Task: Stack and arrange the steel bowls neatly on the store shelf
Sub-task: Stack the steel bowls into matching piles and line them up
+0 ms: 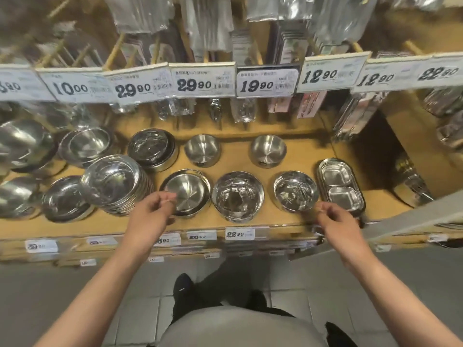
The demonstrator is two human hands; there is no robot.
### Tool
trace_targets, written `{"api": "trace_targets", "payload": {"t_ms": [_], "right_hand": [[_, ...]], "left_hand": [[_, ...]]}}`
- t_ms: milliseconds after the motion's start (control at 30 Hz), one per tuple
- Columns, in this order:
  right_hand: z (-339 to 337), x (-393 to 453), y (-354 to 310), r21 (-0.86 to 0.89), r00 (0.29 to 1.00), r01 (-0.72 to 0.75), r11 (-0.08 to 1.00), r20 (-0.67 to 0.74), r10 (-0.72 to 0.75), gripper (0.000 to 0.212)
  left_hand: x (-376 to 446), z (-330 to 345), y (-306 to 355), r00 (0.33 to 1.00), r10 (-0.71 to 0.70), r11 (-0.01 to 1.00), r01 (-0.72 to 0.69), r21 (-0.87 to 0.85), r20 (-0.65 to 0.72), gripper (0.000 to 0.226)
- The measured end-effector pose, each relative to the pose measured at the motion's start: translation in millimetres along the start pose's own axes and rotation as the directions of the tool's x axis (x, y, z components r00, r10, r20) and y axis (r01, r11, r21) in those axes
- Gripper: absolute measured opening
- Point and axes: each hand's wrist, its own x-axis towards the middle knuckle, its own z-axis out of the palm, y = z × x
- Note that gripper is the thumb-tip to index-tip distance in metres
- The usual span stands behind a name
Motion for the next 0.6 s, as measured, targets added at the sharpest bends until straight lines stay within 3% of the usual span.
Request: {"api": "trace_targets", "payload": {"t_ms": [267, 467, 600], "right_hand": [[17, 1, -18, -0.067, 0.985, 0.087, 0.994, 0.154, -0.076, 0.024], [28, -3, -29, -0.094, 0.959, 0.187, 0.978, 0.235, -0.16, 0.016], [37, -5, -35, -0.064, 0.951, 0.188, 0.98, 0.261, -0.165, 0.024]], "left_hand": [[-34, -4, -20, 0.986, -0.094, 0.995, 0.087, -0.057, -0.137, 0.014], [-48, -15, -30, 0.975, -0.138, 0.982, 0.112, -0.154, -0.173, 0.012], [-46, -16, -32, 0.963, -0.172, 0.966, 0.124, -0.228, -0.206, 0.009]]}}
